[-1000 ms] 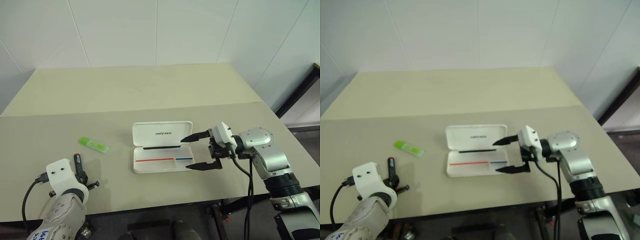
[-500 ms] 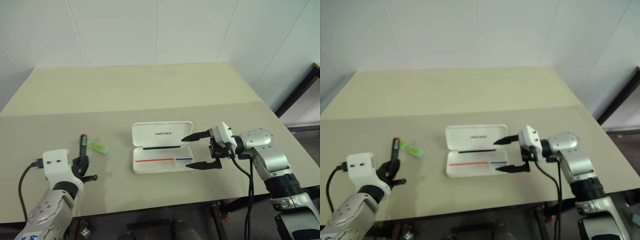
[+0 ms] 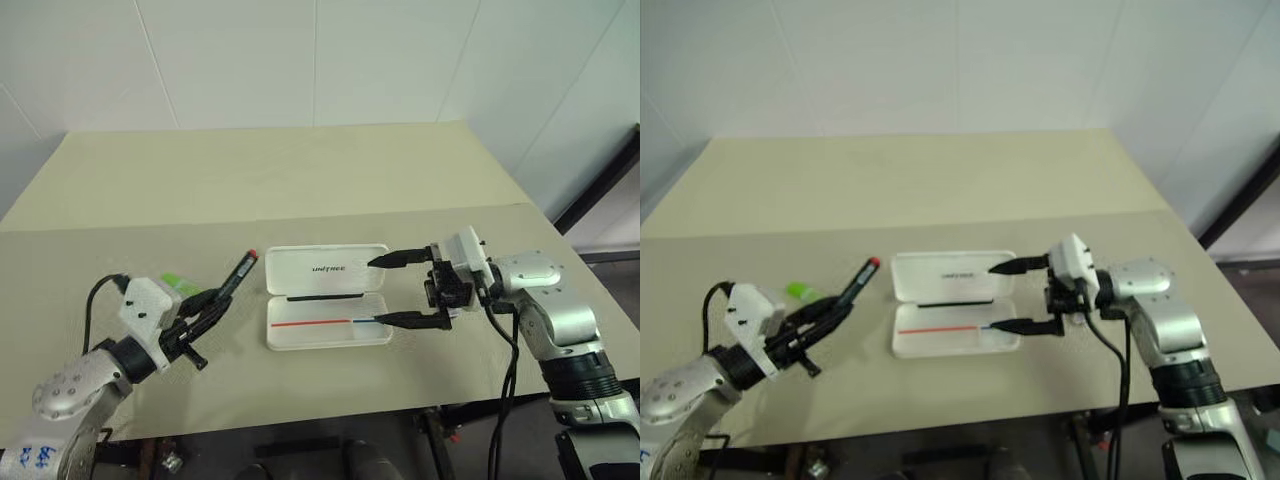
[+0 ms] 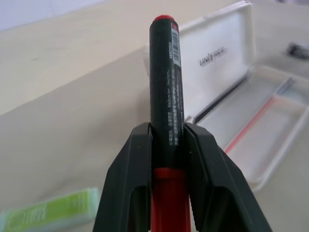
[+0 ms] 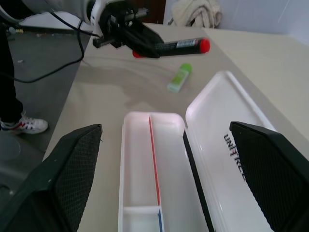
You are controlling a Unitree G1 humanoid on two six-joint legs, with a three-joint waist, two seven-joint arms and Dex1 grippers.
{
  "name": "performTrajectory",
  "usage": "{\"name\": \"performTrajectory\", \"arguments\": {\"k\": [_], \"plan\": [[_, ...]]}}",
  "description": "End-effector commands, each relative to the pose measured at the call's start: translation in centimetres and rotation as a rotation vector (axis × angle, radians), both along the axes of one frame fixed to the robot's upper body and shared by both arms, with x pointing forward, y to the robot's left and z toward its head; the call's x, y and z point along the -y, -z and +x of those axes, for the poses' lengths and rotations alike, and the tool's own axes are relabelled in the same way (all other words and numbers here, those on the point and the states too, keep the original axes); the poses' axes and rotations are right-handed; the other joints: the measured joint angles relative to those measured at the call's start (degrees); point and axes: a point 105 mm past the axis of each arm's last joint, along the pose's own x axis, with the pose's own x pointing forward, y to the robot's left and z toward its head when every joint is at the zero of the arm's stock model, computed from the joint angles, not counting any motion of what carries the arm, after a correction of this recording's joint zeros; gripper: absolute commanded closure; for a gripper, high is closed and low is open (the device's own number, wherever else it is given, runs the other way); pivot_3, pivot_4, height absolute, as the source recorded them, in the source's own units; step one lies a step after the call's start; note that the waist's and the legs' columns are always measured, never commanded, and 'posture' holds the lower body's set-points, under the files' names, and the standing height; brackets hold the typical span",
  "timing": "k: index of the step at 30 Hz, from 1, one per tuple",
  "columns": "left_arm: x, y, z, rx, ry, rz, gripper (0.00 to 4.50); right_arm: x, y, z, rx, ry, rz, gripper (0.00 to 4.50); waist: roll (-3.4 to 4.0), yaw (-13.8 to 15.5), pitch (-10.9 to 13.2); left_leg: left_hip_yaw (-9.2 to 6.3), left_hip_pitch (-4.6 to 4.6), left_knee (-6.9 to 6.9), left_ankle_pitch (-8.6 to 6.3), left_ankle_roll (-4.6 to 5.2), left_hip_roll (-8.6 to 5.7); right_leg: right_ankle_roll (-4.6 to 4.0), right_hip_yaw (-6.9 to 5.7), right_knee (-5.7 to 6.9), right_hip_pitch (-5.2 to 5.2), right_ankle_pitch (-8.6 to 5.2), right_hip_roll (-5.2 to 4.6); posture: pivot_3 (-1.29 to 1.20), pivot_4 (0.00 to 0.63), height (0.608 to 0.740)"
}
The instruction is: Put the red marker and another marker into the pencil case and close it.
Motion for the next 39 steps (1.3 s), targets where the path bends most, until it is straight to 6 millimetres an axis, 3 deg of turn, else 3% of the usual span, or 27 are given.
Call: {"name": "performTrajectory", "arguments": {"k": [1,5,13,24,39], "plan": [[1.0,-0.7,0.5,0.055,0.165,0.114,3.89,0.5,-1.0,-0.8,0.038,0.031,0.012,0.00,0.02,0.6,0.0,0.01,0.00,-0.01,0.00,0.00,0.00,-0.01,0.00,-0.02,0.00,-0.01,0.00,0.00,0.150,0.740],[1.8,-0.9,1.5,0.059,0.277,0.195,3.89,1.0,-0.6,-0.9,0.049,0.081,-0.002,0.00,0.03,1.0,0.0,0.04,-0.04,-0.01,-0.06,0.01,-0.01,0.04,0.00,-0.09,0.01,-0.01,-0.07,0.00,0.150,0.740],[5.3,-0.9,3.0,0.064,0.464,0.279,3.89,1.8,-0.2,-1.4,0.060,0.149,-0.009,0.00,0.05,2.0,0.0,0.03,-0.03,-0.04,-0.09,0.02,0.01,0.43,-0.06,0.12,-0.06,0.15,-0.05,0.00,0.150,0.740],[9.3,1.5,4.9,0.036,0.550,0.337,3.89,2.4,0.1,-2.1,0.055,0.202,-0.011,0.00,0.05,2.3,0.0,0.00,-0.02,0.13,-0.08,0.03,-0.01,0.47,-0.06,0.31,-0.04,0.16,-0.03,0.00,0.150,0.740],[11.6,2.7,6.4,0.032,0.609,0.380,3.89,2.8,0.2,-2.5,0.059,0.265,0.008,0.00,0.05,2.5,0.0,-0.02,0.01,0.24,-0.08,0.04,-0.02,0.49,-0.05,0.54,-0.03,0.15,-0.02,0.00,0.150,0.740]]}}
